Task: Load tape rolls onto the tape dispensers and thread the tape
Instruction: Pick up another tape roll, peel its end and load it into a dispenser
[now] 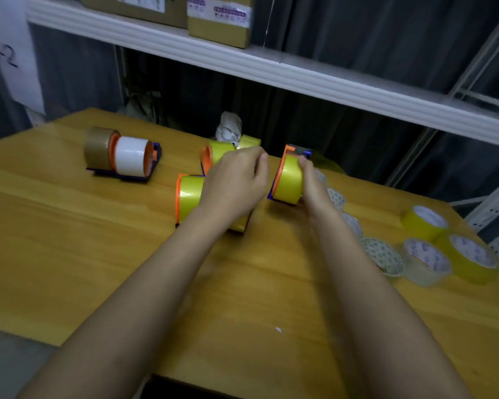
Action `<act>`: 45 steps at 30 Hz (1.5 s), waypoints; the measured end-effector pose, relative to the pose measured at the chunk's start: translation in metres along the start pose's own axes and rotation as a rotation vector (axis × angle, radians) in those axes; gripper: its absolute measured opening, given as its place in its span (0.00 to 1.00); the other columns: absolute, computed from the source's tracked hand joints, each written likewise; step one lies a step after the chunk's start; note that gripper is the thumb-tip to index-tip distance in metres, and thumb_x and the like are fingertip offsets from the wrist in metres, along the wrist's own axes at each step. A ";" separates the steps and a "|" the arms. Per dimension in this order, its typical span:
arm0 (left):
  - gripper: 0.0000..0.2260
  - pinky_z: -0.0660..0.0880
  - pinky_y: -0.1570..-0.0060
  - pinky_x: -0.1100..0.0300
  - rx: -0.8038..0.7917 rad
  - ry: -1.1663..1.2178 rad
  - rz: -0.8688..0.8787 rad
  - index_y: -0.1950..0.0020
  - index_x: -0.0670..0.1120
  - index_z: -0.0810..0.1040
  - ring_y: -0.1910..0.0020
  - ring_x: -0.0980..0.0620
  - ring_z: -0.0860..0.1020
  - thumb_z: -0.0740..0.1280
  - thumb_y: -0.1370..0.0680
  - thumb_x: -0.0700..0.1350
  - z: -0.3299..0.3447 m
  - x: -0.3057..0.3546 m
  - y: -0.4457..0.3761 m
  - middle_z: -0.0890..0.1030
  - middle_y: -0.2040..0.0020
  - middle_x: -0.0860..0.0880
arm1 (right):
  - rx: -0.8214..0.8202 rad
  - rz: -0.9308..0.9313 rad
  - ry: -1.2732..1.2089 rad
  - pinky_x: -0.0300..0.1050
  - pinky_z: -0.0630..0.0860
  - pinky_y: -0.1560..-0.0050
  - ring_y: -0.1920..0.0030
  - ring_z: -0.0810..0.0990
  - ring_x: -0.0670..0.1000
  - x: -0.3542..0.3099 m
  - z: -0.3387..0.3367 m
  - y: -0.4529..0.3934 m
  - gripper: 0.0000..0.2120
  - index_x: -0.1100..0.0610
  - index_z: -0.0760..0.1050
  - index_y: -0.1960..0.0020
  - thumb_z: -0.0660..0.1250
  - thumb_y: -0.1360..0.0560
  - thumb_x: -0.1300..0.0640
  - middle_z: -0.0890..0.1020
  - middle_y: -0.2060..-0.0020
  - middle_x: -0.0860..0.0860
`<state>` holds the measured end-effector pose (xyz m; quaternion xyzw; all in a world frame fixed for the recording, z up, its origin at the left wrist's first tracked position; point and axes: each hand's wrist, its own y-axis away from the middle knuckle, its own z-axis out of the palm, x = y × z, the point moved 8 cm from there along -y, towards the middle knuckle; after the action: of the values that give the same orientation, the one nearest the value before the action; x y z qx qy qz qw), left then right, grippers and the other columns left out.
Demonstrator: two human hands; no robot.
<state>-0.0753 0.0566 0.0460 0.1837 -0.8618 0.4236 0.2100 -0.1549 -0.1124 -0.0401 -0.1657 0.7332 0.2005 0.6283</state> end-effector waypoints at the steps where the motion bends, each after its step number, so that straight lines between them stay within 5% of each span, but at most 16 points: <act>1: 0.13 0.71 0.63 0.49 -0.006 -0.010 -0.021 0.50 0.42 0.78 0.56 0.41 0.77 0.57 0.19 0.46 -0.005 -0.007 -0.008 0.79 0.60 0.46 | 0.014 0.028 0.001 0.55 0.79 0.43 0.51 0.83 0.54 0.000 0.005 -0.014 0.24 0.51 0.77 0.49 0.62 0.31 0.32 0.83 0.51 0.54; 6: 0.13 0.74 0.53 0.52 -0.156 -0.137 -0.155 0.41 0.44 0.77 0.45 0.44 0.77 0.58 0.19 0.47 -0.009 -0.062 -0.052 0.80 0.45 0.44 | 0.063 0.133 0.201 0.55 0.74 0.37 0.43 0.78 0.58 0.005 0.028 -0.059 0.38 0.58 0.74 0.37 0.57 0.31 0.29 0.79 0.40 0.58; 10: 0.25 0.70 0.45 0.53 -0.435 -0.252 -0.370 0.31 0.41 0.67 0.36 0.42 0.71 0.61 0.20 0.57 0.007 -0.109 -0.070 0.72 0.33 0.41 | 0.090 0.094 0.478 0.52 0.64 0.33 0.31 0.69 0.61 -0.002 0.038 -0.075 0.37 0.63 0.68 0.29 0.48 0.21 0.34 0.70 0.30 0.61; 14: 0.35 0.71 0.43 0.52 -0.750 -0.252 -0.565 0.27 0.39 0.61 0.36 0.42 0.73 0.65 0.24 0.60 0.028 -0.133 -0.063 0.71 0.31 0.40 | 0.209 0.020 0.659 0.52 0.68 0.38 0.36 0.72 0.63 -0.008 0.026 -0.092 0.37 0.67 0.73 0.37 0.47 0.20 0.36 0.75 0.36 0.63; 16: 0.30 0.74 0.42 0.49 -0.819 -0.158 -0.635 0.31 0.38 0.65 0.40 0.43 0.77 0.68 0.24 0.56 0.039 -0.144 -0.059 0.76 0.36 0.40 | 0.237 -0.036 0.655 0.49 0.69 0.49 0.43 0.76 0.63 -0.011 0.024 -0.100 0.33 0.68 0.76 0.45 0.50 0.19 0.38 0.79 0.46 0.63; 21: 0.08 0.78 0.49 0.52 -0.691 0.014 -0.670 0.48 0.40 0.70 0.46 0.43 0.79 0.67 0.22 0.41 0.055 -0.162 -0.072 0.80 0.46 0.39 | 0.245 -0.092 0.603 0.47 0.64 0.61 0.59 0.73 0.57 -0.014 0.034 -0.108 0.29 0.63 0.70 0.65 0.53 0.18 0.41 0.74 0.66 0.56; 32: 0.06 0.75 0.51 0.52 -0.551 -0.069 -0.591 0.45 0.40 0.73 0.52 0.43 0.75 0.60 0.21 0.37 0.059 -0.185 -0.101 0.76 0.47 0.39 | 0.273 -0.071 0.691 0.47 0.65 0.64 0.62 0.74 0.56 -0.017 0.037 -0.127 0.31 0.60 0.68 0.67 0.48 0.19 0.37 0.76 0.63 0.57; 35: 0.14 0.68 0.54 0.57 -0.572 -0.089 -0.584 0.35 0.36 0.70 0.47 0.43 0.74 0.60 0.20 0.38 0.055 -0.177 -0.099 0.75 0.43 0.39 | 0.251 -0.041 0.683 0.49 0.70 0.57 0.58 0.76 0.57 -0.016 0.036 -0.121 0.32 0.62 0.73 0.60 0.46 0.19 0.37 0.78 0.57 0.60; 39: 0.19 0.67 0.46 0.56 -0.568 -0.087 -0.564 0.30 0.37 0.66 0.37 0.42 0.71 0.59 0.18 0.46 0.041 -0.160 -0.085 0.70 0.31 0.38 | 0.308 -0.162 0.664 0.56 0.66 0.36 0.31 0.64 0.62 -0.026 0.032 -0.084 0.31 0.61 0.63 0.28 0.52 0.20 0.38 0.65 0.30 0.60; 45: 0.32 0.61 0.31 0.50 -0.651 0.003 -0.651 0.23 0.40 0.55 0.26 0.41 0.60 0.50 0.19 0.61 0.023 -0.154 -0.034 0.59 0.24 0.40 | -0.107 -0.239 0.333 0.46 0.64 0.38 0.30 0.64 0.53 -0.026 0.061 -0.009 0.34 0.47 0.65 0.30 0.57 0.30 0.30 0.63 0.30 0.52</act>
<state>0.0665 0.0400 -0.0242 0.3686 -0.8471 0.0430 0.3803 -0.0945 -0.0894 -0.0228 -0.3152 0.7905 0.1330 0.5080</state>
